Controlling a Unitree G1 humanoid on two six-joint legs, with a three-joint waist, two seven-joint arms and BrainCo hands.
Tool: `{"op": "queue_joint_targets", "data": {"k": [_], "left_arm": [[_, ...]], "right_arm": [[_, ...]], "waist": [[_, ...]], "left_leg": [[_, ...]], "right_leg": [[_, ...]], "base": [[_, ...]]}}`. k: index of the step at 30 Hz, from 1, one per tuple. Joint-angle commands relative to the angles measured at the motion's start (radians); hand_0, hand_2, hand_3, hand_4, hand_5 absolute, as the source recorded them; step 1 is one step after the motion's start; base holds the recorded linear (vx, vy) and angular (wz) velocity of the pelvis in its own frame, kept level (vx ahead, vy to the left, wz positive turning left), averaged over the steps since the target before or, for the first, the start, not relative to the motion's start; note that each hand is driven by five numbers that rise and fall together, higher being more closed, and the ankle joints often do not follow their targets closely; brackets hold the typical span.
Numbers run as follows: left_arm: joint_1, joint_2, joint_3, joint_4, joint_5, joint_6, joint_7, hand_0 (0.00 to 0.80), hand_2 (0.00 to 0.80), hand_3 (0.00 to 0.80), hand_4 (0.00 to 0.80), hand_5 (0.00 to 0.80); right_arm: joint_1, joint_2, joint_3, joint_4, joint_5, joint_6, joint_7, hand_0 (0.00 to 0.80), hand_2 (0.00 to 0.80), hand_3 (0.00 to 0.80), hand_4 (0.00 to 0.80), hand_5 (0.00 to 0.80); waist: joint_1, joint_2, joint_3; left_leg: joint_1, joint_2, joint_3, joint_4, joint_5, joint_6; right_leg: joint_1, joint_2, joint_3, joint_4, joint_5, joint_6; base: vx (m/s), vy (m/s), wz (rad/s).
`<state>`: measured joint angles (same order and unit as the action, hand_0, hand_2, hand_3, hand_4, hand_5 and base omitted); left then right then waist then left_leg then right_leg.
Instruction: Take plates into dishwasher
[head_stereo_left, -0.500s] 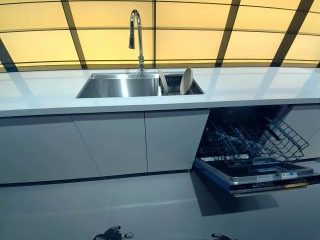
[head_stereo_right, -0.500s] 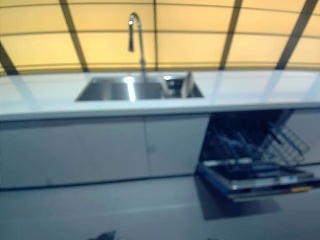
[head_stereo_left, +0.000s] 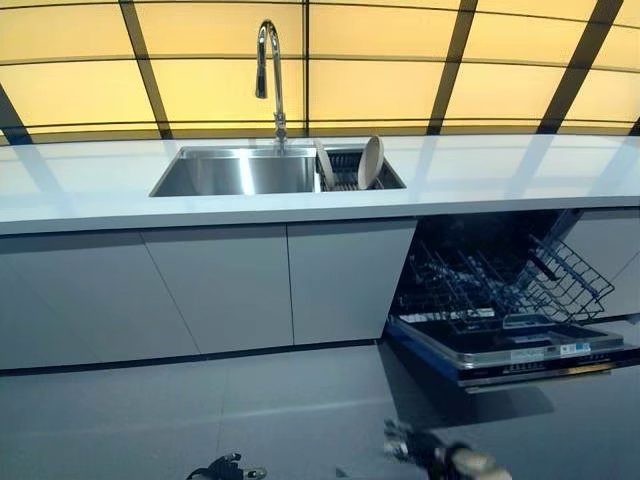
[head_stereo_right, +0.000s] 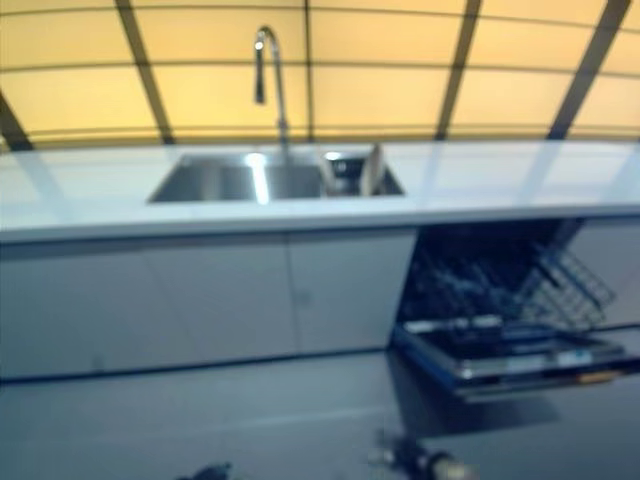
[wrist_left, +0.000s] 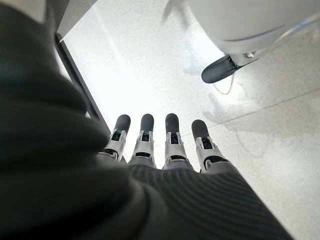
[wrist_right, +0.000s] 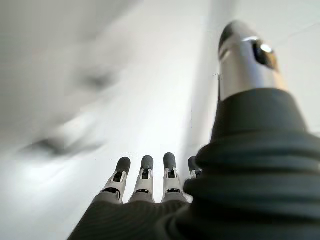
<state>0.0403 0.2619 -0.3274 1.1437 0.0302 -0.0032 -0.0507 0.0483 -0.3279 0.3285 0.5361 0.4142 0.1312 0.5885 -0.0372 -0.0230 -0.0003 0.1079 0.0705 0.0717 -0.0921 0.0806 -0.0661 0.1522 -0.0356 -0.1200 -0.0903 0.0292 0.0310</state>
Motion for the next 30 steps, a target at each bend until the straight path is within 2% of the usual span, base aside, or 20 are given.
{"op": "queue_joint_targets", "data": {"k": [1,3,4,6,10,12,15,17,18,19,21,23,28,30], "left_arm": [[-0.062,0.031,-0.008,0.031,0.021,-0.010,-0.004,0.000,0.000,0.000,0.000,0.000],[-0.065,0.028,-0.017,0.047,0.012,-0.016,-0.003,0.000,0.000,0.000,0.000,0.000],[-0.071,0.020,-0.020,0.054,0.008,-0.014,0.001,0.000,0.000,0.000,0.000,0.000],[-0.082,0.011,-0.024,0.069,0.008,-0.011,0.000,0.000,0.000,0.000,0.000,0.000],[-0.091,-0.009,-0.045,0.127,0.007,-0.050,0.012,0.000,0.000,0.000,0.000,0.000],[-0.097,-0.021,-0.053,0.156,0.012,-0.065,0.022,0.000,0.000,0.000,0.000,0.000],[-0.107,-0.030,-0.065,0.182,0.008,-0.074,0.032,0.000,0.000,0.000,0.000,0.000],[-0.109,-0.030,-0.066,0.192,0.000,-0.079,0.031,0.000,0.000,0.000,0.000,0.000],[-0.109,-0.029,-0.067,0.193,-0.002,-0.080,0.032,0.000,0.000,0.000,0.000,0.000],[-0.103,-0.029,-0.067,0.192,-0.008,-0.084,0.035,0.000,0.000,0.000,0.000,0.000],[-0.090,-0.030,-0.061,0.187,-0.009,-0.092,0.041,0.000,0.000,0.000,0.000,0.000],[-0.082,-0.030,-0.052,0.180,-0.001,-0.095,0.045,0.000,0.000,0.000,0.000,0.000],[-0.088,-0.021,-0.041,0.173,0.005,-0.091,0.037,0.000,0.000,0.000,0.000,0.000],[-0.094,-0.018,-0.041,0.172,0.008,-0.089,0.036,0.000,0.000,0.000,0.000,0.000]], "right_arm": [[-0.085,0.003,-0.008,-0.235,0.365,-0.019,0.229,0.000,0.000,0.000,0.000,0.000],[-0.114,0.011,-0.011,-0.405,0.577,-0.062,0.238,0.000,0.000,0.000,0.000,0.000],[-0.150,0.050,-0.026,-0.507,0.660,-0.052,0.206,0.000,0.000,0.000,0.000,0.000],[-0.226,0.089,-0.052,-0.618,0.763,-0.073,0.162,0.000,0.000,0.000,0.000,0.000],[-0.382,0.142,-0.111,-0.732,0.925,-0.095,0.012,0.000,0.000,0.000,0.000,0.000],[-0.446,0.159,-0.135,-0.766,0.967,-0.166,-0.086,0.000,0.000,0.000,0.000,0.000],[-0.507,0.144,-0.156,-0.771,0.845,-0.311,-0.233,0.000,0.000,0.000,0.000,0.000],[-0.536,0.101,-0.171,-0.762,0.618,-0.438,-0.384,0.000,0.000,0.000,0.000,0.000],[-0.539,0.096,-0.175,-0.759,0.530,-0.468,-0.427,0.000,0.000,0.000,0.000,0.000],[-0.549,0.062,-0.186,-0.738,0.415,-0.528,-0.481,0.000,0.000,0.000,0.000,0.000],[-0.557,0.010,-0.209,-0.732,0.212,-0.571,-0.597,0.000,0.000,0.000,0.000,0.000],[-0.562,-0.039,-0.232,-0.750,0.097,-0.582,-0.654,0.000,0.000,0.000,0.000,0.000],[-0.583,-0.103,-0.233,-0.783,0.056,-0.567,-0.677,0.000,0.000,0.000,0.000,0.000],[-0.597,-0.116,-0.224,-0.789,-0.020,-0.553,-0.721,0.000,0.000,0.000,0.000,0.000]], "waist": [[0.019,-0.032,0.060],[0.018,-0.031,0.058],[0.017,-0.029,0.060],[0.018,-0.026,0.056],[0.027,-0.022,0.054],[0.033,-0.022,0.052],[0.036,-0.023,0.051],[0.034,-0.021,0.049],[0.034,-0.021,0.049],[0.032,-0.019,0.050],[0.031,-0.015,0.052],[0.030,-0.013,0.054],[0.031,-0.009,0.062],[0.034,-0.005,0.069]], "left_leg": [[0.016,-0.099,-0.009,0.006,-0.077,0.079],[0.016,-0.102,-0.004,0.005,-0.081,0.079],[0.020,-0.102,0.001,0.005,-0.086,0.081],[0.017,-0.102,0.008,0.005,-0.091,0.084],[0.017,-0.105,0.016,0.005,-0.100,0.094],[0.016,-0.108,0.017,0.005,-0.102,0.100],[0.013,-0.114,0.015,0.005,-0.104,0.105],[0.008,-0.118,0.018,0.005,-0.104,0.109],[0.008,-0.118,0.018,0.005,-0.105,0.110],[0.008,-0.120,0.020,0.005,-0.105,0.111],[0.009,-0.123,0.023,0.005,-0.107,0.114],[0.009,-0.126,0.023,0.005,-0.109,0.118],[0.006,-0.138,0.013,0.011,-0.111,0.128],[0.004,-0.144,0.002,0.015,-0.109,0.132]], "right_leg": [[-0.036,-0.002,-0.020,0.049,-0.014,0.032],[-0.041,-0.005,-0.018,0.047,-0.012,0.039],[-0.040,-0.007,-0.015,0.048,-0.014,0.043],[-0.050,-0.013,-0.014,0.054,-0.016,0.046],[-0.058,-0.022,-0.014,0.067,-0.022,0.048],[-0.061,-0.028,-0.018,0.073,-0.022,0.048],[-0.065,-0.035,-0.020,0.078,-0.022,0.048],[-0.077,-0.043,-0.018,0.089,-0.022,0.051],[-0.079,-0.043,-0.017,0.092,-0.022,0.052],[-0.082,-0.046,-0.017,0.097,-0.023,0.053],[-0.088,-0.051,-0.016,0.108,-0.026,0.056],[-0.094,-0.057,-0.016,0.124,-0.028,0.061],[-0.118,-0.076,-0.014,0.195,-0.025,0.069],[-0.128,-0.083,-0.012,0.244,-0.028,0.065]], "base": [[-0.025,0.051,0.01],[-0.005,0.071,0.01],[-0.003,0.084,0.00],[0.000,0.080,-0.03],[0.015,0.073,-0.05],[0.035,0.060,0.00],[0.027,0.061,0.01],[0.016,0.080,0.01],[0.012,0.075,0.00],[0.013,0.067,0.00],[0.020,0.084,-0.03],[0.027,0.092,-0.03],[0.020,0.107,-0.06],[0.018,0.143,-0.03]]}}
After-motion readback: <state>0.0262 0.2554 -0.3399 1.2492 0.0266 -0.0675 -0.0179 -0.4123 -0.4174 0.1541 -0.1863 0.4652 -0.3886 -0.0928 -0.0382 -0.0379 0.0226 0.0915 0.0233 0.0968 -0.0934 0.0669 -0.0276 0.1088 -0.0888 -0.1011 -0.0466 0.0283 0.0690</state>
